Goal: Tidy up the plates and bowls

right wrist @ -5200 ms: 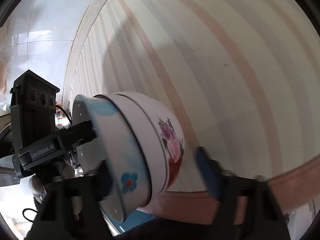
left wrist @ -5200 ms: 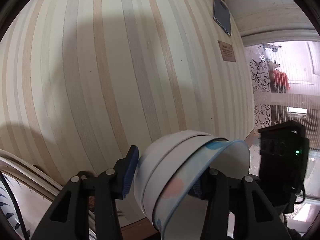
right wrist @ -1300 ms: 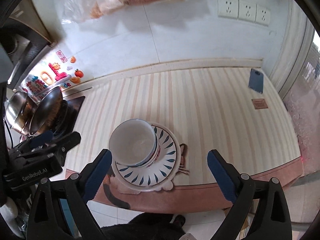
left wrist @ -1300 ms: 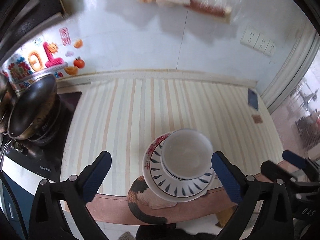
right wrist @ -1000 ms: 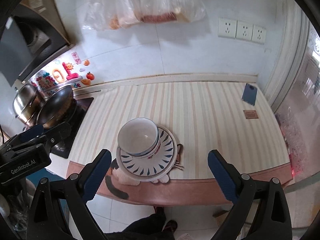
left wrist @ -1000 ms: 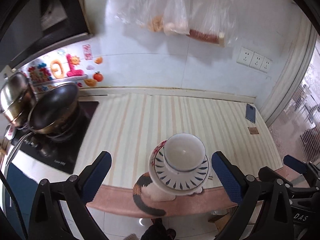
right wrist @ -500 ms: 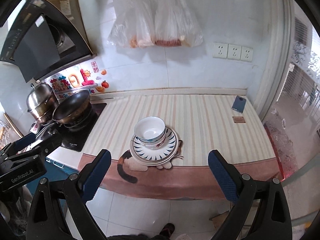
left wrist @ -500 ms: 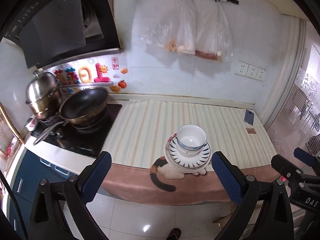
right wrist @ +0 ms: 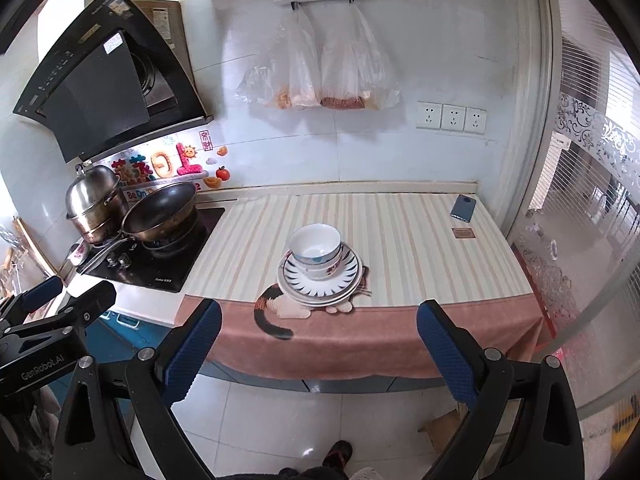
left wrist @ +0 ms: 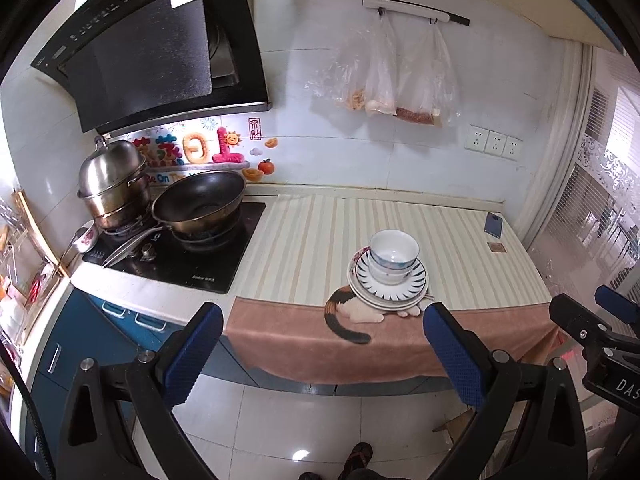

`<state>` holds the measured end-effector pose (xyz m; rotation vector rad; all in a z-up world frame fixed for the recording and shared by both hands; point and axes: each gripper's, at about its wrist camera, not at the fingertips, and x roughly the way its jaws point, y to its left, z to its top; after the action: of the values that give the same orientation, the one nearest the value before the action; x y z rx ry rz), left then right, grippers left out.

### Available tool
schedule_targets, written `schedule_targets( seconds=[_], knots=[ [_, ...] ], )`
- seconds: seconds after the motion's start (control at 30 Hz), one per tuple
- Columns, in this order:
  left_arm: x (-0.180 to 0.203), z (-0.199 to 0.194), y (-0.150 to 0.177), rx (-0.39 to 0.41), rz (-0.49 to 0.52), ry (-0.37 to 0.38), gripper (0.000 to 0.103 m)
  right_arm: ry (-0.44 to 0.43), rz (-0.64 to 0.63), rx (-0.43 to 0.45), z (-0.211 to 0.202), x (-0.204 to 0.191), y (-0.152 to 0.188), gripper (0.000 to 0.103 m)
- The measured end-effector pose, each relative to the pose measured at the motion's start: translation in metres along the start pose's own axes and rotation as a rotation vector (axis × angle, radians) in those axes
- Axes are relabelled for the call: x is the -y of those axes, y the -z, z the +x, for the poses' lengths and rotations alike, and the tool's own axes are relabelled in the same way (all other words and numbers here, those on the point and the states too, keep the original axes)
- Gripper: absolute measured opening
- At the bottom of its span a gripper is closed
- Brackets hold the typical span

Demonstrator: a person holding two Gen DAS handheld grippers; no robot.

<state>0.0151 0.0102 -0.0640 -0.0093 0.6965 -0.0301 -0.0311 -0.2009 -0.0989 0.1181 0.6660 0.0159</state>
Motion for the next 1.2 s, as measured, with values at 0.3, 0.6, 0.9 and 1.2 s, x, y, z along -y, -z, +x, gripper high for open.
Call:
schedule_targets(
  seconds=[0.3, 0.6, 0.9, 1.2],
  knots=[
    [-0.011, -0.02, 0.019, 0.004, -0.004, 0.005, 0.103, 0.012, -0.007, -0.002, -0.024, -0.013, 0.023, 0.1],
    [-0.013, -0.035, 0.027, 0.022, 0.002, 0.012, 0.103, 0.021, 0.0, 0.016, -0.039, -0.015, 0.029, 0.1],
    [-0.014, -0.042, 0.031, 0.036, 0.006, 0.013, 0.103, 0.025, 0.001, 0.027, -0.046, -0.019, 0.031, 0.1],
    [-0.018, -0.047, 0.032, 0.044, -0.001, 0.012, 0.103, 0.023, 0.005, 0.036, -0.051, -0.022, 0.03, 0.1]
  ],
)
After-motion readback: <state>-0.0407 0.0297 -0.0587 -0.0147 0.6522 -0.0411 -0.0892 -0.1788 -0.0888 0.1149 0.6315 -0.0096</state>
